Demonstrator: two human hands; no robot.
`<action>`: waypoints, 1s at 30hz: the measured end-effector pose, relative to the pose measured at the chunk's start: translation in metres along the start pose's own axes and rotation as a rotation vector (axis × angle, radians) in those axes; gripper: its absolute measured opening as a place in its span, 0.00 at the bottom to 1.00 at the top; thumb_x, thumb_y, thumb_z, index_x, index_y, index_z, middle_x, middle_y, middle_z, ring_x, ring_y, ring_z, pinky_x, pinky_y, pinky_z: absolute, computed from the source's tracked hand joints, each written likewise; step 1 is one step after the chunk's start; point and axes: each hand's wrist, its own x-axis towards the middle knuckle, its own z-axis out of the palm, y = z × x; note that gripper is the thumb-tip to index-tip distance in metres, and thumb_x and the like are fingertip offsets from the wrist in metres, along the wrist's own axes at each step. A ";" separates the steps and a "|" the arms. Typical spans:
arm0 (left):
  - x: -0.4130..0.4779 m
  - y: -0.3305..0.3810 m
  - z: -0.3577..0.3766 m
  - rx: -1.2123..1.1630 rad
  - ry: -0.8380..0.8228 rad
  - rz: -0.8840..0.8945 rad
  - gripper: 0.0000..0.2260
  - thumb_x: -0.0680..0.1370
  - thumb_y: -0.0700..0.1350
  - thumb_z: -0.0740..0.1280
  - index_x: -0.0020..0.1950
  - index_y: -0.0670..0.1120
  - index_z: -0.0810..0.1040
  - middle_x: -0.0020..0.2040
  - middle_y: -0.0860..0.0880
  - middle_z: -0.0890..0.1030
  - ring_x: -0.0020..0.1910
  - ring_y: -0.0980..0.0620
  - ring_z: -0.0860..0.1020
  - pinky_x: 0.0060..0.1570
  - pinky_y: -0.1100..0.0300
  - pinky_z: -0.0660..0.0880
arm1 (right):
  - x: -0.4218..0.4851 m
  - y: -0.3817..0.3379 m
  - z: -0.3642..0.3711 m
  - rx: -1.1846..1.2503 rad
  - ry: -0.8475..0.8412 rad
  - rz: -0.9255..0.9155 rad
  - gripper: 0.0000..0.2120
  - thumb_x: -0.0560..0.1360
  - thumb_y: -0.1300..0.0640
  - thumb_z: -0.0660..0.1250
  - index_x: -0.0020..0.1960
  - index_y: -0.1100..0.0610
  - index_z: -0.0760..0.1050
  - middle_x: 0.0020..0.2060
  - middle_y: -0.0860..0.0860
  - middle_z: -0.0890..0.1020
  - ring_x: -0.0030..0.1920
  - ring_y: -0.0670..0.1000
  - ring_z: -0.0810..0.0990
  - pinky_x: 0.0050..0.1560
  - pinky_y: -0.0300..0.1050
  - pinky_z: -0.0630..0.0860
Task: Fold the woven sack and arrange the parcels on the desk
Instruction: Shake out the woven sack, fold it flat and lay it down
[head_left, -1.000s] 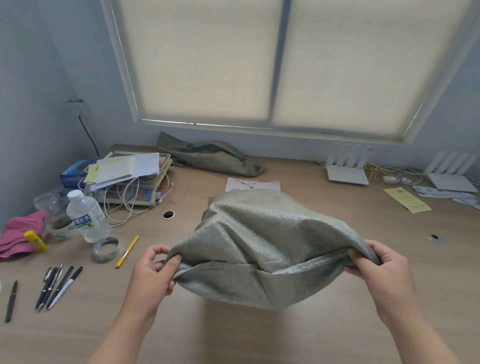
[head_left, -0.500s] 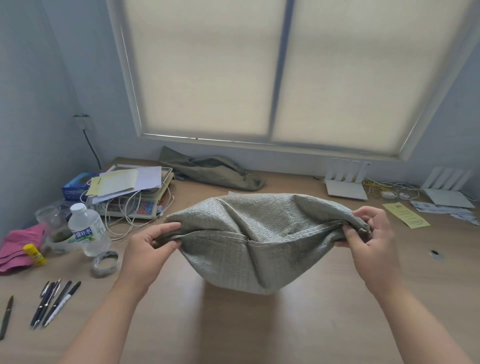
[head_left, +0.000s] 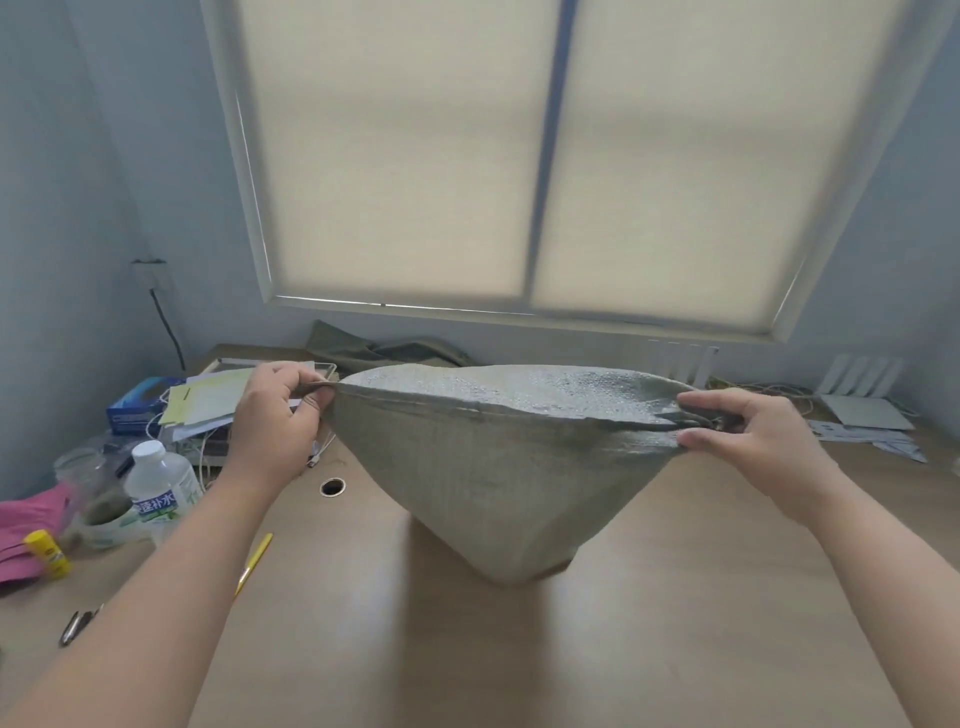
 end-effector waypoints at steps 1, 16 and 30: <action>0.000 -0.004 0.001 -0.017 -0.042 -0.030 0.06 0.78 0.37 0.69 0.47 0.48 0.81 0.53 0.45 0.79 0.54 0.45 0.76 0.55 0.51 0.73 | -0.001 0.002 0.000 -0.073 -0.044 0.007 0.16 0.69 0.64 0.79 0.54 0.51 0.85 0.42 0.49 0.85 0.33 0.44 0.77 0.35 0.27 0.71; 0.040 0.001 -0.012 -0.466 0.004 -0.135 0.04 0.78 0.43 0.72 0.43 0.47 0.80 0.38 0.49 0.80 0.38 0.53 0.76 0.47 0.52 0.74 | 0.038 -0.028 0.003 -0.132 0.273 -0.017 0.06 0.77 0.62 0.67 0.44 0.55 0.81 0.39 0.57 0.82 0.43 0.61 0.78 0.44 0.51 0.71; 0.076 0.042 -0.004 -0.574 0.160 -0.191 0.07 0.80 0.45 0.69 0.42 0.52 0.77 0.38 0.54 0.77 0.37 0.55 0.73 0.42 0.56 0.72 | 0.117 -0.039 -0.019 0.065 0.291 -0.081 0.08 0.81 0.53 0.65 0.48 0.57 0.78 0.32 0.50 0.74 0.37 0.55 0.70 0.40 0.50 0.66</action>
